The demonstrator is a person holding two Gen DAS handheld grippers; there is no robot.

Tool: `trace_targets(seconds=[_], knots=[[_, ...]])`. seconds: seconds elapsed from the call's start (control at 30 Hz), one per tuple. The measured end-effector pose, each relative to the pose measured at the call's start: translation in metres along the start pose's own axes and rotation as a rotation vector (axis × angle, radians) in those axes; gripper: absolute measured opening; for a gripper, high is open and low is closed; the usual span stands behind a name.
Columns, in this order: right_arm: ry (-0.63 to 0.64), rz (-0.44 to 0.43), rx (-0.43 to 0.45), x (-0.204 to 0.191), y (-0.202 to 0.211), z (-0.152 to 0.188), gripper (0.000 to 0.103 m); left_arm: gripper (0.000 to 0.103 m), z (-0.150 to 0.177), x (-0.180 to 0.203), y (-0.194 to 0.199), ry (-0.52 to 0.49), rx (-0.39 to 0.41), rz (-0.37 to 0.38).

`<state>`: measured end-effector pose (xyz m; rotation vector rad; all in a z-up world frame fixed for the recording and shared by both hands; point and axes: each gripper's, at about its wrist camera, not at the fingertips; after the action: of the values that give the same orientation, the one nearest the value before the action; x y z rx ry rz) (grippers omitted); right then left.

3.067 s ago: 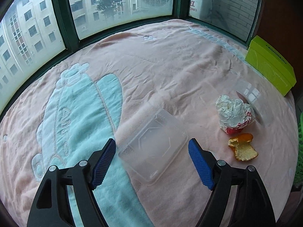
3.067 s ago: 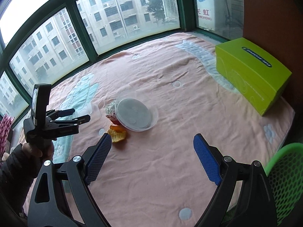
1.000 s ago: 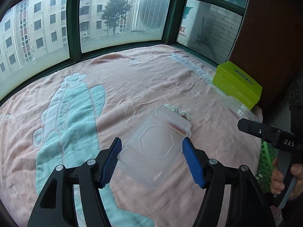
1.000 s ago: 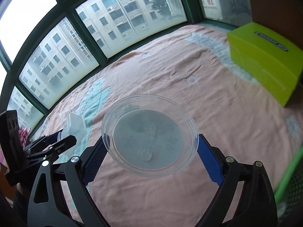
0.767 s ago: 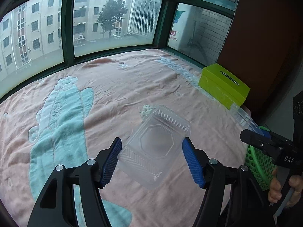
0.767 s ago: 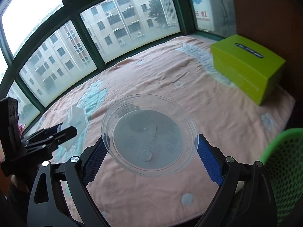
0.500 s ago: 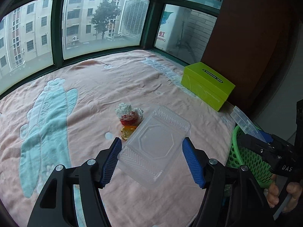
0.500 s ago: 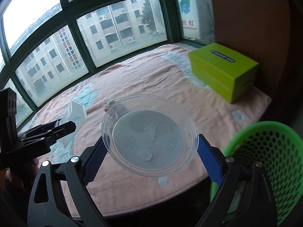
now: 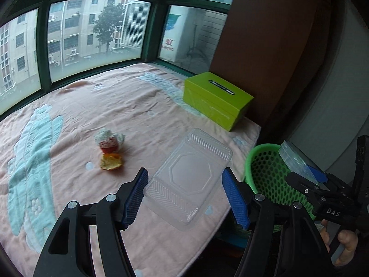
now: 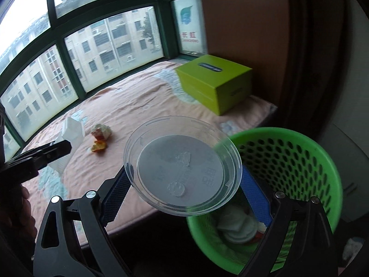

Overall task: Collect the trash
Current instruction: 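Carry tray and bowl to the green basket and open both tools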

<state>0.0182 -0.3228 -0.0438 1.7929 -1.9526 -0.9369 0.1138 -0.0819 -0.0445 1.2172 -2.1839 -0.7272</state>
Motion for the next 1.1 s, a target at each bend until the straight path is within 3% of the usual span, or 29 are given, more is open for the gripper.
trace_targets(seconds=[0.33, 0.7, 1.1], knots=[[-0.083, 0.088, 0.006, 0.049, 0.018, 0.014, 0.091, 0.064, -0.005, 0.048, -0.008, -0.058, -0.010, 0.075], [-0.132, 0.123, 0.011, 0.076, 0.031, 0.023, 0.092, 0.064, -0.013, 0.097, -0.020, -0.120, -0.022, 0.148], [-0.172, 0.164, 0.072, 0.095, 0.068, 0.029, 0.094, 0.064, -0.011, 0.141, -0.036, -0.170, -0.068, 0.219]])
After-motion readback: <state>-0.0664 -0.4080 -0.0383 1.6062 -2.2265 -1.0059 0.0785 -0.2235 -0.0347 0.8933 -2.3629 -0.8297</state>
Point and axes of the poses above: each gripper's, at about its wrist camera, not at the fingertips, and y roughly against the way its jaws point, x to its right, z to its underside, and after that the axes turned 4 degrees about -z, right-handed
